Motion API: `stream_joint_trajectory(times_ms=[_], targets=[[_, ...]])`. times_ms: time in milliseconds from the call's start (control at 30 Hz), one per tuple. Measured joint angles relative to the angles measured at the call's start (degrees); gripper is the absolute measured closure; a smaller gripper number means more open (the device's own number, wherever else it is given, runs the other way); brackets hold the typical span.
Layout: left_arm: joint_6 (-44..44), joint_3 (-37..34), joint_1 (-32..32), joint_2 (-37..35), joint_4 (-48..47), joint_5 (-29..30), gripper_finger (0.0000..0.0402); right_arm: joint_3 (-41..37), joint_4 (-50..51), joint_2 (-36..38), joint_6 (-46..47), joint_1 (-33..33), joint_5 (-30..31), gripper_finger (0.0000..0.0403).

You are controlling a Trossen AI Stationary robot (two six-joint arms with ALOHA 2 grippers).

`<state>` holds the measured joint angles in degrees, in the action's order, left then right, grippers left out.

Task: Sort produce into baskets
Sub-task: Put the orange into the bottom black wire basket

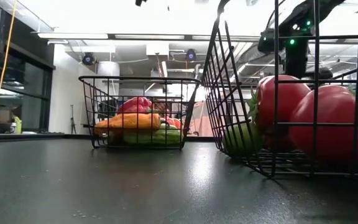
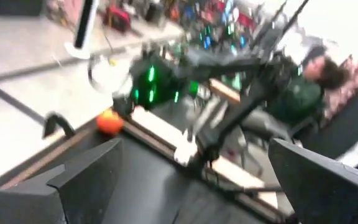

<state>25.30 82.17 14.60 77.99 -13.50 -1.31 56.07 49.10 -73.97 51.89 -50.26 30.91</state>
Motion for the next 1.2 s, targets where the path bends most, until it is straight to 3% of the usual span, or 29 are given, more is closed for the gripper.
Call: stream_joint_trajectory(times_ms=[267, 533, 767, 1200], targets=[[-1.76, 0.0, -0.51, -11.13, -2.2, 2.8, 0.0012, -0.04, -7.3, -6.5, 11.1, -1.03, -1.69, 0.0021], [-7.83, 0.02, -0.19, -20.4, -16.66, 9.64, 0.0012, -0.04, -6.17, -11.02, 22.26, -4.06, -1.35, 0.0021], [-12.02, 0.02, 2.71, -22.09, -25.23, 12.01, 0.0012, -0.03, -4.73, -13.67, 34.81, -6.33, -1.0, 0.0021], [-12.44, 0.0, 8.16, -20.93, -33.62, 11.98, 0.0012, 0.51, -7.24, -19.78, 41.07, -10.24, 0.51, 0.0021]])
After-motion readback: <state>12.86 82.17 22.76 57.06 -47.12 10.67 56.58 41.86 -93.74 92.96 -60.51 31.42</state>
